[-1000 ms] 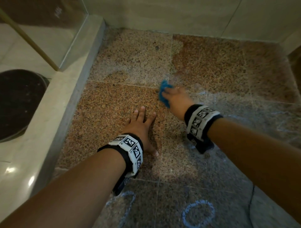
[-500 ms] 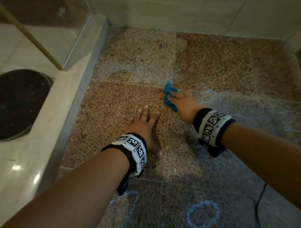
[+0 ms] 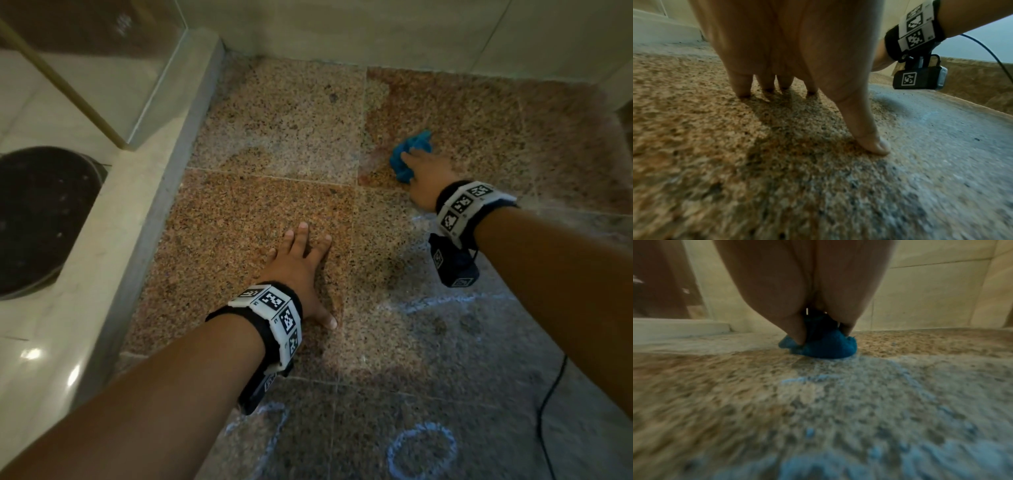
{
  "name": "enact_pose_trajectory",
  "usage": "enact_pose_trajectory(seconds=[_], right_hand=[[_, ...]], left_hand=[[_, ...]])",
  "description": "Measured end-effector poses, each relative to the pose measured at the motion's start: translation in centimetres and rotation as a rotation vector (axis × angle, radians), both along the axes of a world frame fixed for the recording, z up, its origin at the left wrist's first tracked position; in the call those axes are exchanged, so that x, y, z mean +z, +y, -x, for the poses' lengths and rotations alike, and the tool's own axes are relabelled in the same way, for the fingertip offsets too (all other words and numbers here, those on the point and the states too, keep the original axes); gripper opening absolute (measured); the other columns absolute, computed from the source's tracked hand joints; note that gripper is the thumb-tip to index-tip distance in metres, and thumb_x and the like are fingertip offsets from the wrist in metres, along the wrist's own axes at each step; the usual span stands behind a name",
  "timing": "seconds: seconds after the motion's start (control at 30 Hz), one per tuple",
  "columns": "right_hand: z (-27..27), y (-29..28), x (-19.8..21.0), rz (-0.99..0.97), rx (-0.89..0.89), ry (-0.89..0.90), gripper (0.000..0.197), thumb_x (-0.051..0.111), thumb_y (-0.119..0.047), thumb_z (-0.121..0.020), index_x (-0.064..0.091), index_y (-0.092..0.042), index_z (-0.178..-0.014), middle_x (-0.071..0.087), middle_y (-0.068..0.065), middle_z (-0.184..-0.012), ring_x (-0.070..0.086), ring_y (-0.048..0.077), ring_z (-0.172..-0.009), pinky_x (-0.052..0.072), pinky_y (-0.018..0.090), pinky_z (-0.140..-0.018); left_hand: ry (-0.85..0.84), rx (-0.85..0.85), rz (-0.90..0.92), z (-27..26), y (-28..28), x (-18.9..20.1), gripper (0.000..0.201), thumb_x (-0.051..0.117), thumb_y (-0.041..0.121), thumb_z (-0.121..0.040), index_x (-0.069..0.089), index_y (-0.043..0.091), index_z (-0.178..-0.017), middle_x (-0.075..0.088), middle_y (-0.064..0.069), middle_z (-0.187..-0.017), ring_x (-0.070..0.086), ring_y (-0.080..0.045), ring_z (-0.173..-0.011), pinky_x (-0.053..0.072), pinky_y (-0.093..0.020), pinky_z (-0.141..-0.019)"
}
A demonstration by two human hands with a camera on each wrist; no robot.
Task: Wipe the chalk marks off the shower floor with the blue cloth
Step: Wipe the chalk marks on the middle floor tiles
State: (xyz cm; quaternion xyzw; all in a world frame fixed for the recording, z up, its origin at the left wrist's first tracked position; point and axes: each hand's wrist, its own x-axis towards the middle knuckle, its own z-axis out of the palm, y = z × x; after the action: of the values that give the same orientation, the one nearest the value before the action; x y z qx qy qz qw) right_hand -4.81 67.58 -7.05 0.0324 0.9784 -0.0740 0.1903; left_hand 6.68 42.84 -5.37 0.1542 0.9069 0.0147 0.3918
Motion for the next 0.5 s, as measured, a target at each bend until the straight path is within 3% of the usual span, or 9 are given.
enact_pose_trajectory(seconds=[0.07, 0.2, 0.33, 0.4, 0.5], right_hand=[[-1.0, -0.5, -0.3, 0.060, 0.019, 0.005, 0.059, 0.041, -0.006, -0.096, 0.019, -0.019, -0.149, 0.008, 0.006, -0.158, 0.016, 0.032, -0.143, 0.018, 0.037, -0.117], [-5.1, -2.6, 0.7, 0.143, 0.271, 0.001, 0.049, 0.040, -0.018, -0.099, 0.029, -0.017, -0.147, 0.021, 0.004, -0.156, 0.019, 0.028, -0.142, 0.016, 0.036, -0.117], [-7.2, -3.0, 2.3, 0.238, 0.306, -0.018, 0.036, 0.047, -0.026, -0.098, 0.052, -0.019, -0.133, 0.046, 0.001, -0.143, 0.041, 0.019, -0.131, 0.029, 0.029, -0.108], [-7.5, -3.2, 2.4, 0.217, 0.284, 0.031, 0.038, 0.053, -0.025, -0.095, 0.053, -0.020, -0.132, 0.048, 0.001, -0.141, 0.042, 0.019, -0.130, 0.030, 0.029, -0.108], [-7.2, -4.0, 1.2, 0.178, 0.253, 0.021, 0.046, 0.051, -0.016, -0.095, 0.043, -0.015, -0.140, 0.039, 0.006, -0.147, 0.033, 0.023, -0.136, 0.023, 0.030, -0.113]], left_hand=[[0.005, 0.005, -0.009, -0.1, -0.1, 0.0, 0.137, 0.080, 0.063, -0.060, -0.022, 0.037, -0.148, -0.037, -0.002, -0.153, -0.024, -0.027, -0.145, 0.005, -0.048, -0.118], [0.007, 0.008, -0.013, 0.0, 0.0, -0.1, 0.137, 0.080, 0.063, -0.060, -0.021, 0.036, -0.149, -0.037, -0.003, -0.153, -0.023, -0.027, -0.145, 0.005, -0.048, -0.118], [0.009, 0.011, -0.008, 0.0, -0.1, 0.0, 0.138, 0.081, 0.063, -0.059, -0.020, 0.037, -0.149, -0.036, -0.003, -0.154, -0.022, -0.027, -0.146, 0.007, -0.048, -0.118], [0.008, 0.014, -0.010, 0.0, 0.0, 0.1, 0.137, 0.081, 0.062, -0.059, -0.020, 0.037, -0.150, -0.036, -0.002, -0.154, -0.022, -0.027, -0.146, 0.007, -0.048, -0.118], [0.012, 0.010, 0.004, -0.1, 0.0, 0.2, 0.137, 0.081, 0.063, -0.059, -0.020, 0.037, -0.149, -0.035, -0.002, -0.154, -0.021, -0.026, -0.146, 0.008, -0.048, -0.118]])
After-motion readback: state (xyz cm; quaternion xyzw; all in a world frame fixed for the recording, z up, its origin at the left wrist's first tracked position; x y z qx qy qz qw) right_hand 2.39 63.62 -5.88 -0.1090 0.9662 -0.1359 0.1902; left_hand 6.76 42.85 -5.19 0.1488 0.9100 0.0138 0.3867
